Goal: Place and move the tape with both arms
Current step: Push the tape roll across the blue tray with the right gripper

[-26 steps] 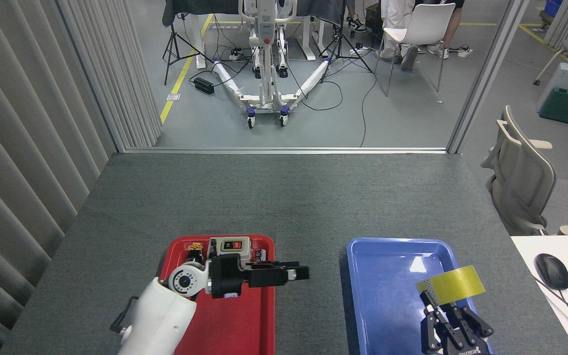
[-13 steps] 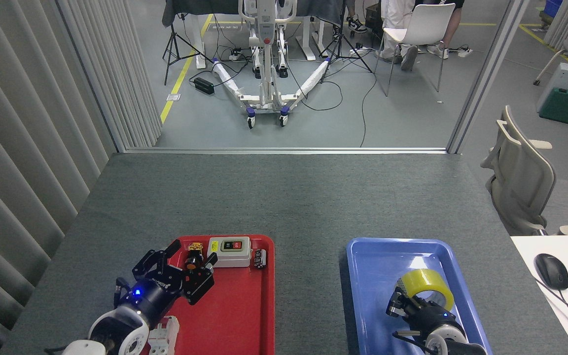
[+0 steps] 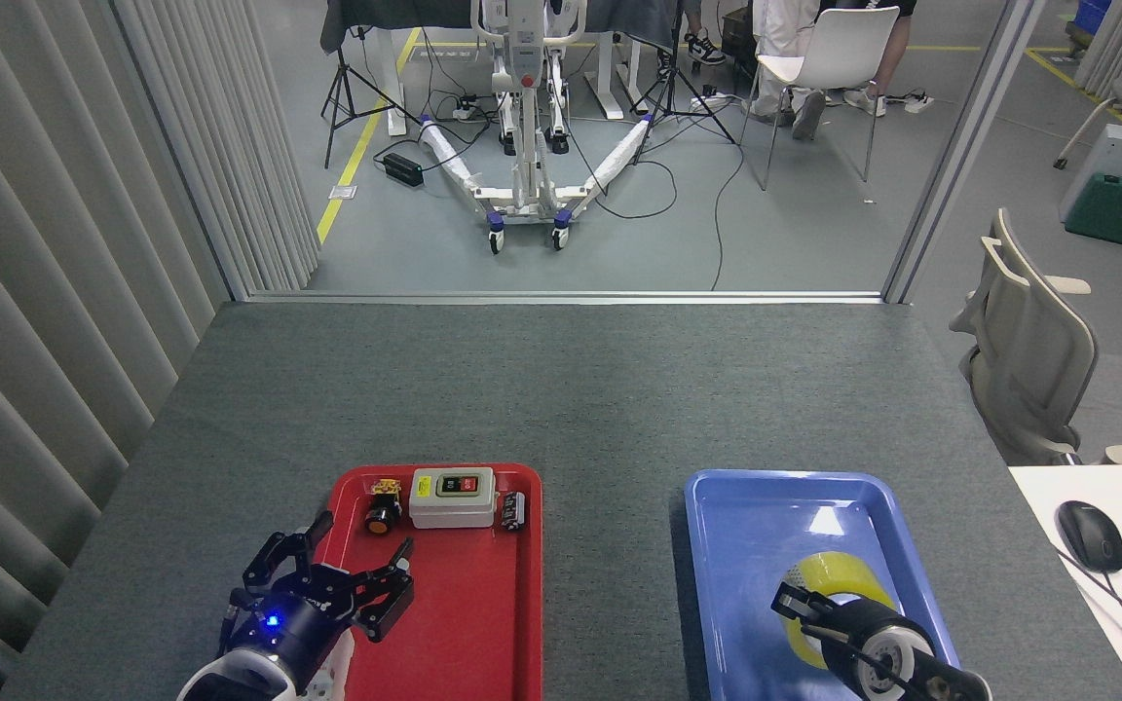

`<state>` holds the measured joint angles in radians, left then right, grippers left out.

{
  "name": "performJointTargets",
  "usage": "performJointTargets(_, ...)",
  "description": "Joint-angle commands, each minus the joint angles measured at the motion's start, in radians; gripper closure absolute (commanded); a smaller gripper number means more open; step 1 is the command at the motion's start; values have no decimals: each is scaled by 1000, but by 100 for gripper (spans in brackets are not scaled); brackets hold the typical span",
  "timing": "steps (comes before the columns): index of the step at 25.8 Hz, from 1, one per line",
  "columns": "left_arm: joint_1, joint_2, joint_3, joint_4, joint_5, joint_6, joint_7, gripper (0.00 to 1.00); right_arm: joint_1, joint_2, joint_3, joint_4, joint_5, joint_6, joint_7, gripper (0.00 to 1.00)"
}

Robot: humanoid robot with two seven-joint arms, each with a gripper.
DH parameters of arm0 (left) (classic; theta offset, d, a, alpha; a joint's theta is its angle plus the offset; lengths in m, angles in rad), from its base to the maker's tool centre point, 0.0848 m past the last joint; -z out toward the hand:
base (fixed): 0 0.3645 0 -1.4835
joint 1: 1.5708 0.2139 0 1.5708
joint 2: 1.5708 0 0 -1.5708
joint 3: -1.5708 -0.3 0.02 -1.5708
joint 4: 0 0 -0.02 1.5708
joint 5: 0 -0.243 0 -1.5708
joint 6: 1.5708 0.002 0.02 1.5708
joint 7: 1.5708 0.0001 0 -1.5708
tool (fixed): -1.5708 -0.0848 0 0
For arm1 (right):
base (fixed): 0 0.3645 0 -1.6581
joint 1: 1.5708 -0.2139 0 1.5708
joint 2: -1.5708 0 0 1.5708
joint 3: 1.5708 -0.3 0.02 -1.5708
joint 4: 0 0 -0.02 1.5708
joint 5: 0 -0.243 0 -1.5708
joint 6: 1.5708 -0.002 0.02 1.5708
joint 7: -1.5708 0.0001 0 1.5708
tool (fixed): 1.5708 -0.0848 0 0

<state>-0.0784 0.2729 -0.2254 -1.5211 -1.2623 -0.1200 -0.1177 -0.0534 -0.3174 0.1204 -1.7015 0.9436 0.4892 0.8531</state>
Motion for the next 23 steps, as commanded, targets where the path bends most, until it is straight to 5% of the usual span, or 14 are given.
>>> performJointTargets(1,0,-8,-2,1,1,-4,-25,1,-45,-6,18,19,0,17,18,100)
performJointTargets(5,-8,-15,-3,2,4,-12,-26,1,-100,-17,22,56,-15,35,242,98)
performJointTargets(9,-11,-18,-2,9,14,2,-28,1,-146,-17,42,117,-26,101,311,98)
performJointTargets(13,-24,-15,-3,36,44,-3,-28,1,-197,-28,59,178,-55,135,555,100)
performJointTargets(18,-21,-11,-48,-19,47,-24,-22,1,-232,-37,70,237,-97,170,590,96)
performJointTargets(23,-24,-14,-49,-13,49,-24,-16,1,-230,-43,77,243,-86,170,578,66)
